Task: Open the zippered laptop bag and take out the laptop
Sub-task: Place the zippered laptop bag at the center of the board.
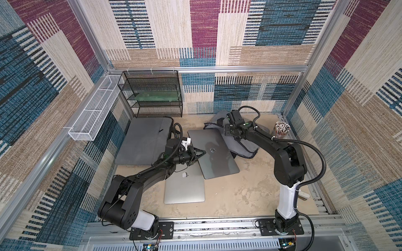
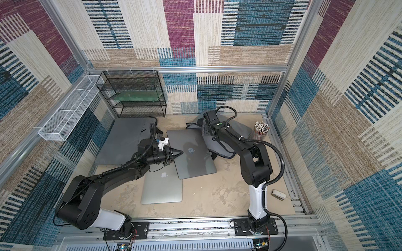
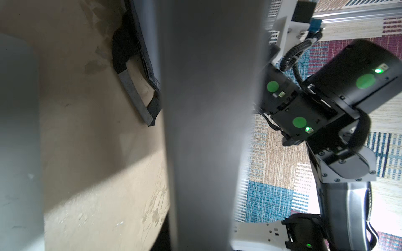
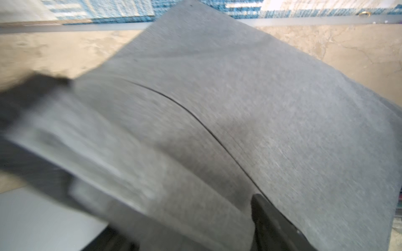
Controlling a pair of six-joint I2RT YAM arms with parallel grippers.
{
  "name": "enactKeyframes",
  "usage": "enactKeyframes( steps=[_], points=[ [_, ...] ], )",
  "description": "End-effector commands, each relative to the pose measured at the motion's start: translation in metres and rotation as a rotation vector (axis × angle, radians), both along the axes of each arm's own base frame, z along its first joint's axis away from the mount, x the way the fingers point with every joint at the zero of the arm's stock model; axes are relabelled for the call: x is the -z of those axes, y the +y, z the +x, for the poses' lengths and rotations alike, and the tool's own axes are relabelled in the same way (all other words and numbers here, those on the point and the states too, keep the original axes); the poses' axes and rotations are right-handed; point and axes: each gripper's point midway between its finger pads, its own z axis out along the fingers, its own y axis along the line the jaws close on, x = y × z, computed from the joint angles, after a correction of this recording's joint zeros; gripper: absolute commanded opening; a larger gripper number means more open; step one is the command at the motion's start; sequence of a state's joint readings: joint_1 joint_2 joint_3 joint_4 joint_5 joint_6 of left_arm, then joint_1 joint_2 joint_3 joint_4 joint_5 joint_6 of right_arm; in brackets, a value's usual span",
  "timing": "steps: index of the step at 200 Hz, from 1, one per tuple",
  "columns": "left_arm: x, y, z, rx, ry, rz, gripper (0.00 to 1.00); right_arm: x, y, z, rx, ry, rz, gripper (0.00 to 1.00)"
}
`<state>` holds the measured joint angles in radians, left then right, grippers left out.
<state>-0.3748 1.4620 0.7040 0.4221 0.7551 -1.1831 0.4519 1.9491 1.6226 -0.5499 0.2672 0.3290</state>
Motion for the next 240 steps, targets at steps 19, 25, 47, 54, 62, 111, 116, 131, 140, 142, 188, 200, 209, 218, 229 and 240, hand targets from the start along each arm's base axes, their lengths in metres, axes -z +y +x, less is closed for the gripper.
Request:
enactKeyframes(
  steps=[19,25,47,54,62,111,116,131,140,142,188,200,209,218,229,240],
  points=[
    [-0.023,-0.004,-0.019,0.153,-0.074,-0.062,0.00,-0.019,-0.007,-0.031,0.105,-0.018,0.063,0.94],
    [-0.023,-0.004,-0.021,0.165,-0.072,-0.065,0.00,-0.020,-0.009,-0.038,0.118,-0.016,0.077,0.95],
    [-0.022,-0.001,-0.031,0.203,-0.053,-0.062,0.00,-0.012,-0.016,-0.068,0.157,0.018,0.142,0.97],
    [-0.022,0.000,-0.034,0.214,-0.048,-0.059,0.00,-0.008,-0.019,-0.078,0.168,0.031,0.163,0.97],
    [-0.021,0.001,-0.038,0.227,-0.041,-0.056,0.00,-0.002,-0.024,-0.089,0.187,0.047,0.183,0.96],
    [-0.016,0.004,-0.067,0.342,-0.001,-0.039,0.00,0.041,-0.045,-0.143,0.243,0.142,0.265,0.75],
    [-0.016,0.004,-0.070,0.351,-0.002,-0.037,0.00,0.046,-0.045,-0.147,0.239,0.152,0.267,0.71],
    [-0.018,0.006,-0.076,0.372,-0.009,-0.026,0.00,0.059,-0.043,-0.152,0.226,0.181,0.274,0.58],
    [-0.018,0.006,-0.079,0.380,-0.010,-0.017,0.00,0.067,-0.041,-0.154,0.218,0.201,0.272,0.52],
    [-0.018,0.006,-0.080,0.380,-0.012,-0.015,0.00,0.069,-0.041,-0.154,0.216,0.206,0.270,0.50],
    [-0.006,-0.001,-0.083,0.392,0.002,0.007,0.00,0.106,-0.059,-0.154,0.251,0.271,0.188,0.34],
    [-0.004,-0.005,-0.085,0.403,0.006,0.005,0.00,0.111,-0.067,-0.151,0.265,0.273,0.171,0.34],
    [-0.001,-0.008,-0.086,0.412,0.011,0.006,0.00,0.115,-0.074,-0.147,0.272,0.270,0.159,0.34],
    [0.002,-0.011,-0.086,0.417,0.018,0.008,0.00,0.118,-0.081,-0.142,0.281,0.268,0.147,0.33],
    [0.006,-0.014,-0.087,0.423,0.027,0.010,0.00,0.121,-0.087,-0.134,0.283,0.266,0.135,0.33],
    [0.009,-0.016,-0.087,0.427,0.031,0.010,0.00,0.123,-0.093,-0.125,0.289,0.263,0.115,0.32]
  ],
)
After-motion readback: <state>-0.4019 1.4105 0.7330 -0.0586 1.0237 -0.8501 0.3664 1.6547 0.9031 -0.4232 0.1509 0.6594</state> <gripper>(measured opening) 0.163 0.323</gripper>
